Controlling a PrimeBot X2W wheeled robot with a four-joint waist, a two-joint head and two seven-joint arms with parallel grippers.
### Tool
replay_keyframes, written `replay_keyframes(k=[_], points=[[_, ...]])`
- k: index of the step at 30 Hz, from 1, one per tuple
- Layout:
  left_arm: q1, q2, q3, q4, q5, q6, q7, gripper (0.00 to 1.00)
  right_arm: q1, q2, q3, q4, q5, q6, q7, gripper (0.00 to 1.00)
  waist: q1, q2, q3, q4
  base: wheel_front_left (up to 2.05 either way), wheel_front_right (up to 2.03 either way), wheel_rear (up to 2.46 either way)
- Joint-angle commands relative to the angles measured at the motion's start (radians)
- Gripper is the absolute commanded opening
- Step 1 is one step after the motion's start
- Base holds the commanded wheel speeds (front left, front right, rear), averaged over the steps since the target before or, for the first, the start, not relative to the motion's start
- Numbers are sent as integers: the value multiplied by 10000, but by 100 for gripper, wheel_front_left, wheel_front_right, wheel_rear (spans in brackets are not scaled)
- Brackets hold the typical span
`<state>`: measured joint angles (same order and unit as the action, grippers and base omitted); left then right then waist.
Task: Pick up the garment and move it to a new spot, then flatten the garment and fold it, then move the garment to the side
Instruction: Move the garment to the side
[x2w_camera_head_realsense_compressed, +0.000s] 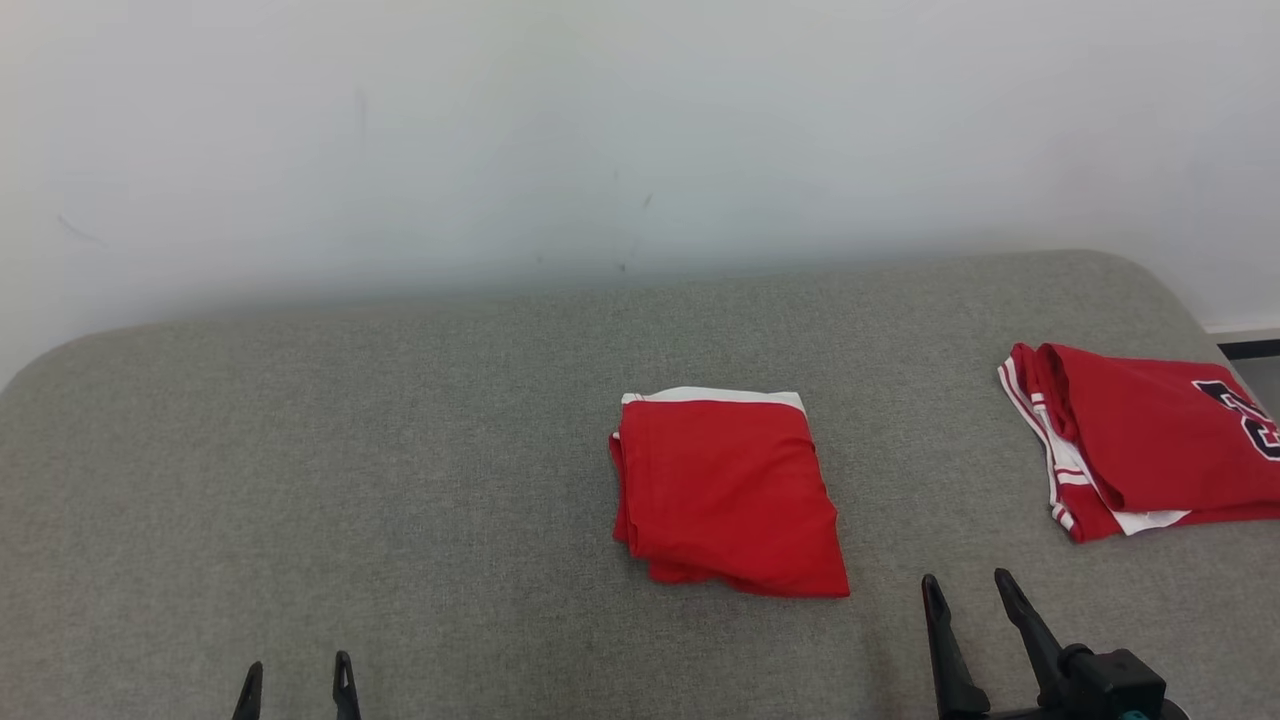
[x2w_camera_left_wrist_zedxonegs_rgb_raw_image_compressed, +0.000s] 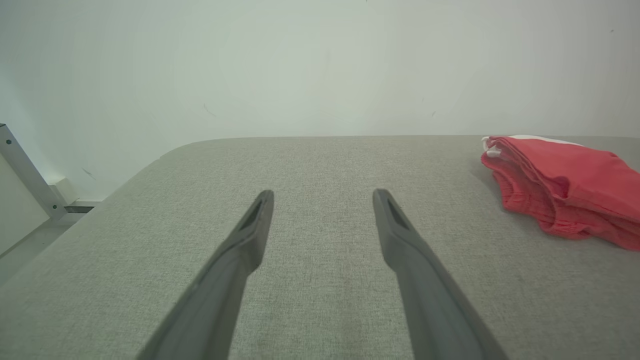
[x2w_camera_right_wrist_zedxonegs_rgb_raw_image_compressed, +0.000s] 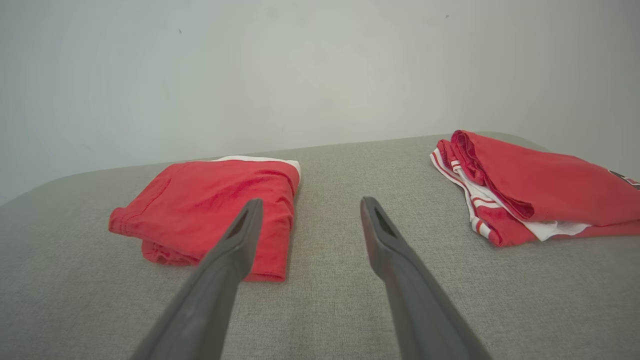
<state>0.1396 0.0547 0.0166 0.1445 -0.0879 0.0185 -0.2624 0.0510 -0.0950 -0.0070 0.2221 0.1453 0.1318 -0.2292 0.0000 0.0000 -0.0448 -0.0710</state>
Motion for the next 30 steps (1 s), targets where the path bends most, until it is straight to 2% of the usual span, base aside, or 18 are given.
replay_keyframes(k=[1,12,17,21,25,30], points=[[24,-21,27,45,108,1,-28,100,-85,-24,58,17,100,-23,-42,100,0,0,10,9,0,0,0],[-170,-40,17,227,103,-77,-28,100,-144,-49,211,24,100,-21,5,100,0,0,88,49,0,0,0],[-238,-44,-109,220,111,-60,-28,100,-343,112,-224,-150,306,-21,742,100,0,0,179,199,0,0,0],[-250,-47,-233,201,19,-15,-28,100,-756,80,-164,-600,302,-21,2391,100,0,0,272,398,0,0,0],[-335,-50,-461,80,-97,12,-28,100,-1559,-239,-92,-1242,314,-23,4794,100,0,0,401,597,0,0,0],[-468,-47,-789,-55,-220,-7,-28,100,-2710,-182,-745,-1386,131,-23,7741,100,0,0,623,987,0,0,0]])
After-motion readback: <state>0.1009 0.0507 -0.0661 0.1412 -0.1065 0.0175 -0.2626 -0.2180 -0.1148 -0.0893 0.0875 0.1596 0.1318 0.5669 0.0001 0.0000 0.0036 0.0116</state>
